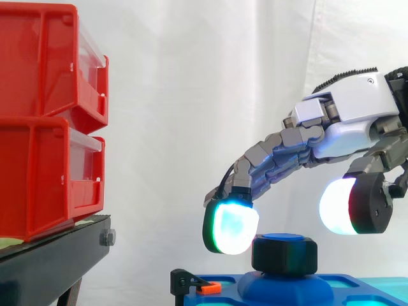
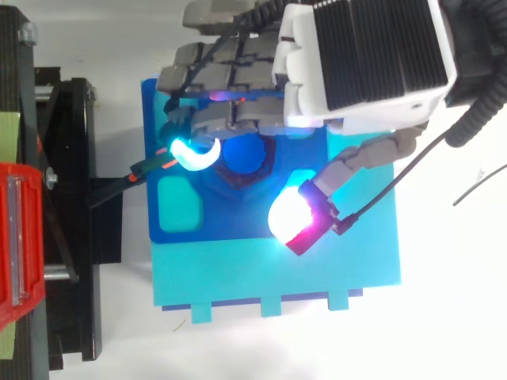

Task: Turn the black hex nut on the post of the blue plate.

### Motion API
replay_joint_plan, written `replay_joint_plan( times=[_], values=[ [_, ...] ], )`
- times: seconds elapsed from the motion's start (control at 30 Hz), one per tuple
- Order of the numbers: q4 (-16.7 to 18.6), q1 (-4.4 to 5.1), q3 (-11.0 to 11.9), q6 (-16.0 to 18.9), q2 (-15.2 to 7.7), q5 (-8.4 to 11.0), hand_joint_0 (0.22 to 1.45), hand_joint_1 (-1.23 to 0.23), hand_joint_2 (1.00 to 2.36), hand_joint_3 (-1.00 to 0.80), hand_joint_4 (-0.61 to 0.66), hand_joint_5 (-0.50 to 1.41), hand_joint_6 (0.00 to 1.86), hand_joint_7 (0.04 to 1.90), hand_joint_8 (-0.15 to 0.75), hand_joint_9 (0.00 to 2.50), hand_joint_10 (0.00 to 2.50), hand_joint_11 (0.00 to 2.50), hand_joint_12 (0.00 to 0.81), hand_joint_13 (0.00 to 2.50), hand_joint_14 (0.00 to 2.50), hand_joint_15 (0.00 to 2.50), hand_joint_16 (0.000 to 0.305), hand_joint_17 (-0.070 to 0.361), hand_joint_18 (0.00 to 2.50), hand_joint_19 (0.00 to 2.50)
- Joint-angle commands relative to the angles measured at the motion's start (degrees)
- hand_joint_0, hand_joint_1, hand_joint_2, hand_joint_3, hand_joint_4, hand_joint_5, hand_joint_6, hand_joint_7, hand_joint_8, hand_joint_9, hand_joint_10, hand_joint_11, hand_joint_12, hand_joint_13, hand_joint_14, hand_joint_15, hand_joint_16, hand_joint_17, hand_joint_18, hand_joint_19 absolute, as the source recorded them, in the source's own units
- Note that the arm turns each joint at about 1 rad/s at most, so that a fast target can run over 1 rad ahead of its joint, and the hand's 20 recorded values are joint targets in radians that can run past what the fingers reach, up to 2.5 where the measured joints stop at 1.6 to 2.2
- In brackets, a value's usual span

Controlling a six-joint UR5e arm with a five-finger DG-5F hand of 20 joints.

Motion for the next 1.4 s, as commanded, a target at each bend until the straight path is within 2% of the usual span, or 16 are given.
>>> replay_joint_plan(
  times=[0.0, 0.13, 0.4, 0.5, 0.57, 0.7, 0.83, 1.13, 1.27, 1.33, 1.37],
  values=[
    [-0.1, -0.87, 0.0, -0.1, 0.0, -1.16, 0.50, -0.51, 1.00, -0.50, 0.23, -0.19, 0.50, 0.77, 0.260, 0.31, 0.00, 0.00, 0.359, 0.29, 0.00, 0.05, 0.047, 0.105, 0.17, 0.21],
    [0.1, -1.92, 0.0, -0.1, 0.0, -3.18, 0.50, -0.51, 1.00, -0.50, 0.23, -0.19, 0.50, 0.76, 0.260, 0.31, 0.00, 0.00, 0.358, 0.29, 0.00, 0.05, 0.047, 0.105, 0.17, 0.22],
    [0.4, -3.24, 0.0, -0.1, 0.0, -5.11, 0.50, -0.51, 1.00, -0.50, 0.23, -0.19, 0.50, 0.76, 0.261, 0.31, 0.00, 0.00, 0.358, 0.31, 0.00, 0.06, 0.046, 0.104, 0.20, 0.23],
    [0.7, -4.38, 0.0, -0.1, 0.0, -7.14, 0.50, -0.50, 1.00, -0.50, 0.23, -0.19, 0.50, 0.76, 0.260, 0.31, 0.00, 0.00, 0.356, 0.32, 0.00, 0.05, 0.046, 0.104, 0.21, 0.23],
    [0.7, -4.56, 0.0, -0.1, 0.0, -7.66, 0.50, -0.50, 1.00, -0.50, 0.23, -0.19, 0.50, 0.76, 0.260, 0.32, 0.00, 0.00, 0.356, 0.32, 0.00, 0.06, 0.046, 0.103, 0.22, 0.23],
    [1.1, -4.56, 0.0, -0.1, 0.0, -8.01, 0.50, -0.50, 1.00, -0.50, 0.23, -0.19, 0.50, 0.76, 0.261, 0.32, 0.00, 0.00, 0.356, 0.33, 0.00, 0.06, 0.046, 0.103, 0.22, 0.24],
    [2.8, -4.12, 0.2, 0.5, 0.0, -8.01, 0.50, -0.50, 1.00, -0.50, 0.23, -0.19, 0.50, 0.76, 0.261, 0.32, 0.00, 0.00, 0.355, 0.34, 0.00, 0.06, 0.046, 0.103, 0.24, 0.24],
    [3.2, -3.50, 1.4, 0.7, -0.1, -7.93, 0.50, -0.50, 1.00, -0.50, 0.23, -0.19, 0.50, 0.76, 0.262, 0.33, 0.00, 0.00, 0.356, 0.36, 0.00, 0.07, 0.045, 0.102, 0.25, 0.25],
    [3.0, -2.98, 1.4, 0.7, -0.1, -7.22, 0.50, -0.50, 1.00, -0.50, 0.23, -0.19, 0.50, 0.76, 0.263, 0.33, 0.00, 0.00, 0.355, 0.36, 0.00, 0.07, 0.046, 0.102, 0.26, 0.25],
    [2.9, -2.71, 1.3, 0.7, -0.1, -6.26, 0.50, -0.49, 1.00, -0.50, 0.23, -0.19, 0.50, 0.76, 0.264, 0.33, 0.00, 0.00, 0.357, 0.36, 0.00, 0.07, 0.046, 0.103, 0.26, 0.25],
    [3.2, -2.19, 1.0, 0.7, -0.1, -5.47, 0.50, -0.48, 1.00, -0.50, 0.23, -0.19, 0.50, 0.76, 0.264, 0.33, 0.00, 0.00, 0.357, 0.36, 0.00, 0.07, 0.046, 0.103, 0.26, 0.25]
  ],
)
